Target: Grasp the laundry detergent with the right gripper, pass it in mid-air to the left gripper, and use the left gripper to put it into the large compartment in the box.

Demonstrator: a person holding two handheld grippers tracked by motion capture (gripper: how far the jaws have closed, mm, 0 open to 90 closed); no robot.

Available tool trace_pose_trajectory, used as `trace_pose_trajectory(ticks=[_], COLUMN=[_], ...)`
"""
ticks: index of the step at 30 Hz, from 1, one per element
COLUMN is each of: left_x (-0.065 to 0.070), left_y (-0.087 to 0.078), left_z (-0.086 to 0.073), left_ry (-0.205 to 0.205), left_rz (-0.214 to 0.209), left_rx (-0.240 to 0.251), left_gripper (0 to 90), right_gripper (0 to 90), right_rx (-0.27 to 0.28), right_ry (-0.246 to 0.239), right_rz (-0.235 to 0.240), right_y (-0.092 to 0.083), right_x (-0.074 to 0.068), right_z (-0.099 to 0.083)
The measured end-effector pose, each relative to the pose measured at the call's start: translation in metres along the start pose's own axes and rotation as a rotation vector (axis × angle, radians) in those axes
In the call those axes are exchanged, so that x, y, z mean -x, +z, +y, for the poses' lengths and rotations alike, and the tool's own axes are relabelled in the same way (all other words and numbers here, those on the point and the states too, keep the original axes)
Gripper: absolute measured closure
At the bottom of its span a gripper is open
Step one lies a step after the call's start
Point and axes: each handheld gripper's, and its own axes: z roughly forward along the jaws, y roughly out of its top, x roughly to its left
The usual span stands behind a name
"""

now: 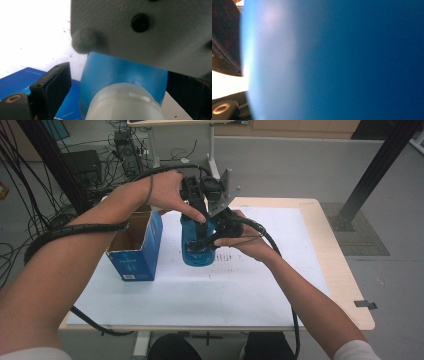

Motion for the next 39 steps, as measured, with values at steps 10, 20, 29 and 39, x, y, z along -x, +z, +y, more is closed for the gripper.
trace_pose_trajectory(ticks=[10, 20, 29, 39], left_x=[0.0006, 0.0021, 0.0022, 0.0031], left_y=[-0.0005, -0.0005, -0.0008, -0.0005], left_z=[0.0005, 0.0011, 0.0004, 0.0003], left_ry=[0.005, 0.007, 0.009, 0.013], left_rz=[-0.002, -0.003, -0.005, -0.001], left_rx=[-0.002, 0.0, -0.002, 0.001], left_gripper=[8.6, 8.8, 8.9, 9.3], right_gripper=[44.3, 44.2, 44.2, 44.2], right_rx=[0.002, 0.0, 0.001, 0.0], right_ry=[0.001, -0.002, -0.002, -0.002], right_rz=[-0.001, -0.001, -0.001, -0.008], right_y=[-0.0011, -0.001, -0.0003, -0.0018], right_x=[0.0003, 0.0001, 0.0002, -0.0002], right_z=[0.0, 0.0003, 0.0005, 0.0006])
